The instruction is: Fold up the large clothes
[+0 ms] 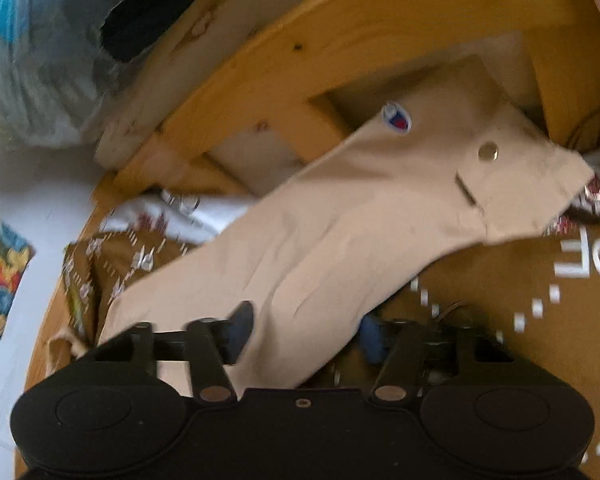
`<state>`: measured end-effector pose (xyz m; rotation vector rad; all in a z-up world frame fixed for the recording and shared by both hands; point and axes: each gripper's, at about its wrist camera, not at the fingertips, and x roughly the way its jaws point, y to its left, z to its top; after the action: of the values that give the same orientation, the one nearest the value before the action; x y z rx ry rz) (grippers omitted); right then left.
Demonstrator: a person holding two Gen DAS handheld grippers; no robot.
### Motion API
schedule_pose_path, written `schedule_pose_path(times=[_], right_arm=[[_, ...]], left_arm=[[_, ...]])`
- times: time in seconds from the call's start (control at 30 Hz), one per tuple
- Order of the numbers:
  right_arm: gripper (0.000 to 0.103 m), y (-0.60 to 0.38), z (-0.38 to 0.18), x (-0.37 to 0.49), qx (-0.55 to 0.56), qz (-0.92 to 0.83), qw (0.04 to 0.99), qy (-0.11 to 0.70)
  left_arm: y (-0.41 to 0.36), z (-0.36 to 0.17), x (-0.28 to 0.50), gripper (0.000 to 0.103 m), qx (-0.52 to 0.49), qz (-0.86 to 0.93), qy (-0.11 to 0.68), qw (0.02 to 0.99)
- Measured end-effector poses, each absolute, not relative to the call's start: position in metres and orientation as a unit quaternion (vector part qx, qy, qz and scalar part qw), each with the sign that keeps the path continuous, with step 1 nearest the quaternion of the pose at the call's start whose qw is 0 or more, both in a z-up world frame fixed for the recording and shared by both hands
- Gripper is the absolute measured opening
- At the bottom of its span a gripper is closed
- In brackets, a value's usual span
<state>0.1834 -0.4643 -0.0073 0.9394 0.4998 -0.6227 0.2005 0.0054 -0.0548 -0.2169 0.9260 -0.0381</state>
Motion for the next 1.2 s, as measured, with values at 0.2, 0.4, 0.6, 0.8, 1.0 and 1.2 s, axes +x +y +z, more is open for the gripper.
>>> schedule_pose_path(times=[0.2,0.4,0.6,0.8,1.0,1.2], right_arm=[[0.006,-0.459,-0.015,0.182,0.421,-0.338,0.821,0.183],[0.003,-0.409,0.033,0.196,0.216,-0.319,0.918,0.091],[0.002,-0.308,0.086,0.237,-0.044,-0.134,0.990,-0.030],[0.002,-0.165,0.034,0.248,-0.381,0.152,0.911,-0.044],[0.021,-0.109,-0.074,0.214,-0.553,0.300,0.771,0.097],[0.083,-0.141,-0.055,0.190,-0.444,0.307,0.817,0.205]], left_arm=[[0.012,-0.048,0.194,0.102,-0.103,-0.005,0.443,0.891],[0.031,-0.028,0.186,0.102,-0.118,0.014,0.426,0.897],[0.071,0.006,0.180,0.102,-0.160,0.051,0.376,0.911],[0.114,0.017,0.167,0.102,-0.194,0.113,0.344,0.912],[0.121,0.005,0.185,0.102,-0.196,0.117,0.365,0.902],[0.067,-0.001,0.215,0.102,-0.137,0.015,0.364,0.921]])
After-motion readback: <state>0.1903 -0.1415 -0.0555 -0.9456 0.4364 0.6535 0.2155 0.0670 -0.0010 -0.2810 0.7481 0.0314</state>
